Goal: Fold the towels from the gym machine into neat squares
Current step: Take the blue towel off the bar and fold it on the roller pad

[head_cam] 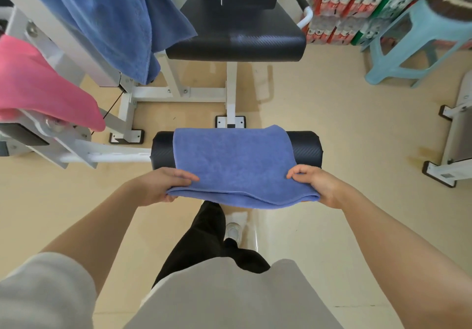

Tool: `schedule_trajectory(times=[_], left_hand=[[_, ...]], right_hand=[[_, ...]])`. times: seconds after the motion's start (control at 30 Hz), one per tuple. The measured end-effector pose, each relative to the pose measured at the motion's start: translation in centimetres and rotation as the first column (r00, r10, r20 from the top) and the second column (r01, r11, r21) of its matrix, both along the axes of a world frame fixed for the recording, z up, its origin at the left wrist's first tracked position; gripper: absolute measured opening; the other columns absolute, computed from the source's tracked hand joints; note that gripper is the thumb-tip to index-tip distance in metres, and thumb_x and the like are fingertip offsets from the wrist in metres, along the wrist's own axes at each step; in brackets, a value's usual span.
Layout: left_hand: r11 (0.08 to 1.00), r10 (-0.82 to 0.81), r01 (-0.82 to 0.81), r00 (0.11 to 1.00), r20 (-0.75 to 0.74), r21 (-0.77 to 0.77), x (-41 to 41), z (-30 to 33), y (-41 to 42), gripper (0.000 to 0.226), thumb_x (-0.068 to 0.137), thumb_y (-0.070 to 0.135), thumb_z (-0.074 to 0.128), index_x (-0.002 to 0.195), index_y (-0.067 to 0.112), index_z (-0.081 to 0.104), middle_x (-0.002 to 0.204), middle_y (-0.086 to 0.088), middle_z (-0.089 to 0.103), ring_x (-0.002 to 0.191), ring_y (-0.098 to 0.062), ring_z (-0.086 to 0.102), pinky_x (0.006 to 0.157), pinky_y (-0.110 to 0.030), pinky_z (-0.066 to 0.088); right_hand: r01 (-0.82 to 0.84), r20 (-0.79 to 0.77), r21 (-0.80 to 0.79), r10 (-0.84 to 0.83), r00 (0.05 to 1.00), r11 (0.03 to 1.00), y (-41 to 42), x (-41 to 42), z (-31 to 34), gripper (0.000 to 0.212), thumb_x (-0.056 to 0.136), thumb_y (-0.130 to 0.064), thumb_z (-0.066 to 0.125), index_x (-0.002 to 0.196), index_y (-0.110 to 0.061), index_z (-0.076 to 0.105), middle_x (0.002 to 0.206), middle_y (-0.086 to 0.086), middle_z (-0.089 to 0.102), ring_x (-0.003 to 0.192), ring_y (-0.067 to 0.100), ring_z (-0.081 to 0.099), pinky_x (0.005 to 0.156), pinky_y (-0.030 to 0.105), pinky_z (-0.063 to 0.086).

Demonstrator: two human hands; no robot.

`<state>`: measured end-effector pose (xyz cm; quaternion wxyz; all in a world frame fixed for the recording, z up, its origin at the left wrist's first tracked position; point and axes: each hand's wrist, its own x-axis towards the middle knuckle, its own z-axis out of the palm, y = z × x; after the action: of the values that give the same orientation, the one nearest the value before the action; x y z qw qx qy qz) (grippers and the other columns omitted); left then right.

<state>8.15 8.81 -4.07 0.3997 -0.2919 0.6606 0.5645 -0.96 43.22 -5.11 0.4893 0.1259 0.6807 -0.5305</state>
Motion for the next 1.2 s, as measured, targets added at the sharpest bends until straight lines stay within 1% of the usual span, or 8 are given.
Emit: schedule_trajectory(times=[0.2, 0.33, 0.43, 0.5, 0.6, 0.77, 0.93, 1.2], left_hand=[[0.849, 0.401, -0.425, 0.905, 0.140, 0.313, -3.7, -0.1, -2.8, 0.051, 0.059, -0.003, 0.034, 0.094, -0.002, 0.071, 0.106, -0.018, 0.067, 0.079, -0.025, 0.072, 0.060, -0.030, 0.059], [0.838, 0.374, -0.412, 0.911, 0.173, 0.359, -5.3, -0.7, -3.6, 0.044, 0.077, -0.017, 0.030, 0.104, 0.001, 0.060, 0.091, -0.013, 0.072, 0.080, -0.021, 0.072, 0.067, -0.029, 0.060], [0.996, 0.034, -0.044, 0.993, 0.113, 0.081, -5.7, -2.5, -3.7, 0.024, 0.090, -0.002, 0.049, 0.108, 0.006, 0.062, 0.090, -0.009, 0.070, 0.080, -0.018, 0.069, 0.071, -0.026, 0.057], [0.939, -0.178, 0.190, 0.982, 0.067, -0.288, -5.9, -3.5, -3.2, 0.015, 0.088, 0.006, 0.053, 0.098, 0.007, 0.065, 0.083, -0.007, 0.064, 0.076, -0.019, 0.060, 0.069, -0.025, 0.048], [0.871, -0.137, 0.023, 0.970, -0.199, -0.490, -5.6, -3.9, -2.2, 0.012, 0.087, 0.008, 0.054, 0.082, 0.009, 0.065, 0.091, -0.002, 0.058, 0.082, -0.017, 0.053, 0.067, -0.021, 0.039], [0.930, 0.349, -0.368, 0.877, -0.330, 0.005, -5.5, -3.5, -2.2, 0.010, 0.077, 0.015, 0.056, 0.078, 0.007, 0.062, 0.081, -0.007, 0.061, 0.076, -0.020, 0.057, 0.069, -0.028, 0.043], [0.791, 0.571, -0.562, 0.820, 0.039, 0.243, -3.5, -4.8, -2.0, 0.030, 0.093, 0.015, 0.043, 0.122, 0.012, 0.050, 0.113, -0.009, 0.062, 0.099, -0.025, 0.062, 0.071, -0.031, 0.056], [0.830, 0.473, -0.474, 0.877, 0.077, 0.295, -1.3, -5.8, -1.2, 0.034, 0.099, 0.024, 0.038, 0.132, 0.019, 0.045, 0.127, -0.009, 0.058, 0.112, -0.027, 0.059, 0.075, -0.031, 0.059]], right_hand=[[0.212, 0.190, -0.069, -0.196, 0.962, 0.975, -0.5, -3.6, 1.0, 0.052, 0.077, 0.008, 0.025, 0.103, -0.009, 0.066, 0.096, 0.005, 0.071, 0.081, 0.017, 0.069, 0.060, 0.023, 0.057], [0.112, -0.013, 0.133, -0.111, 0.994, 0.985, -2.3, -4.7, 0.0, 0.026, 0.091, -0.002, 0.045, 0.101, -0.015, 0.065, 0.093, 0.002, 0.070, 0.085, 0.012, 0.067, 0.062, 0.017, 0.054], [0.061, -0.256, 0.403, 0.048, 0.965, 0.913, -3.5, -4.9, -1.8, 0.016, 0.088, -0.012, 0.055, 0.072, -0.011, 0.058, 0.067, 0.006, 0.057, 0.059, 0.018, 0.051, 0.053, 0.023, 0.038], [0.072, -0.439, 0.563, 0.224, 0.870, 0.824, -4.1, -5.1, -2.9, 0.029, 0.085, -0.020, 0.058, 0.059, -0.011, 0.049, 0.063, 0.005, 0.046, 0.063, 0.020, 0.040, 0.053, 0.028, 0.027], [0.159, -0.624, 0.448, 0.181, 0.761, 0.880, -4.6, -5.3, -3.1, 0.024, 0.088, -0.020, 0.058, 0.070, -0.006, 0.063, 0.087, 0.003, 0.057, 0.087, 0.013, 0.048, 0.071, 0.021, 0.032], [0.318, -0.273, 0.006, -0.304, 0.913, 0.948, -5.4, -6.9, -1.6, 0.023, 0.096, -0.018, 0.044, 0.095, -0.013, 0.067, 0.087, -0.004, 0.071, 0.090, 0.017, 0.061, 0.085, 0.029, 0.044], [0.103, 0.206, 0.071, -0.116, 0.972, 0.992, -3.0, -5.0, -2.8, 0.028, 0.099, -0.030, 0.039, 0.119, -0.022, 0.057, 0.111, 0.001, 0.067, 0.098, 0.022, 0.065, 0.078, 0.037, 0.052], [0.076, 0.008, 0.132, -0.078, 0.997, 0.988, -1.1, -2.0, -5.3, 0.032, 0.099, -0.022, 0.040, 0.128, -0.020, 0.053, 0.120, 0.001, 0.065, 0.109, 0.020, 0.062, 0.096, 0.034, 0.046]])
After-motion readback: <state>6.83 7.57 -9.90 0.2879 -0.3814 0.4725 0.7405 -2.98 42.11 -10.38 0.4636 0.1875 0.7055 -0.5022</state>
